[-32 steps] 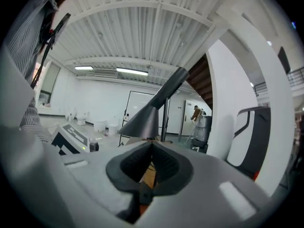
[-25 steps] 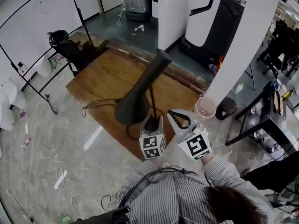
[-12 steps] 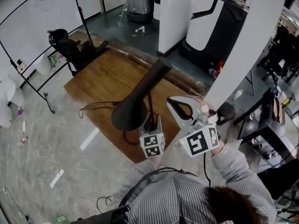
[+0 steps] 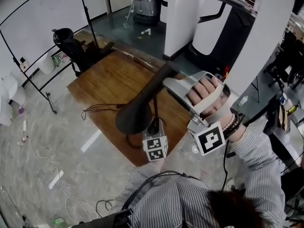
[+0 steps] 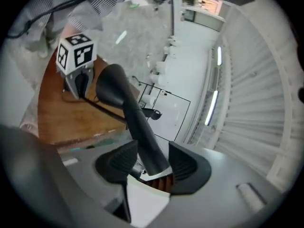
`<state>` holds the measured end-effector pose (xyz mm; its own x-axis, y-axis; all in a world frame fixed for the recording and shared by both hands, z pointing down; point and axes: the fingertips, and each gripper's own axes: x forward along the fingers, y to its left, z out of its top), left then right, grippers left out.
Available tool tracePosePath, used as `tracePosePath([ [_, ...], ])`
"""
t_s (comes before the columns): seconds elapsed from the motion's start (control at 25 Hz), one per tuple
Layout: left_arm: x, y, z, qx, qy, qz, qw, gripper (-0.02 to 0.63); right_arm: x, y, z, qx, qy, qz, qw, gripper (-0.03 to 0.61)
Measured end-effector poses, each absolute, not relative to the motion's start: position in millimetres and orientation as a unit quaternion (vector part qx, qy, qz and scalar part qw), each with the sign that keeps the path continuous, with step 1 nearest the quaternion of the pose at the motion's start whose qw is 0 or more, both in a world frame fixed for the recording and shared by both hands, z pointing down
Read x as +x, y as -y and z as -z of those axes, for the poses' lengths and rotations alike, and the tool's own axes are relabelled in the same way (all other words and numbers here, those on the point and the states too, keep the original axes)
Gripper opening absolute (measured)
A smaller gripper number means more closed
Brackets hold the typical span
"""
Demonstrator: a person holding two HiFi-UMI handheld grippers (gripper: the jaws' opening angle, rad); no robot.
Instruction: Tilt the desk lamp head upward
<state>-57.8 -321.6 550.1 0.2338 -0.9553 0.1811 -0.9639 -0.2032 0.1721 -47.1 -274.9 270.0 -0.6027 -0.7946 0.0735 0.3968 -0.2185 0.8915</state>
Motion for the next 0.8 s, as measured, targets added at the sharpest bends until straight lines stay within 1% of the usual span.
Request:
tracePosePath([
  [0.08, -58, 322, -550, 0.775, 0.62, -0.017, 0.124, 0.048, -48, 285, -270, 0.181, 0.443, 0.77, 0.422, 0.211],
  [0.16, -58, 322, -550, 0.774, 0.621, -0.017, 0.125, 0.048, -49, 293, -269, 0.165, 0.412, 0.783, 0.437, 0.226],
  [0.44, -58, 321, -550, 0.772, 0.623, -0.017, 0.124, 0.048, -59, 316, -273, 0.149, 0.357, 0.799, 0.461, 0.237],
  [0.8, -57, 322, -551, 0.772, 0.623, -0.018, 0.127, 0.048, -69, 319, -283, 0.153, 0.379, 0.82, 0.401, 0.235],
])
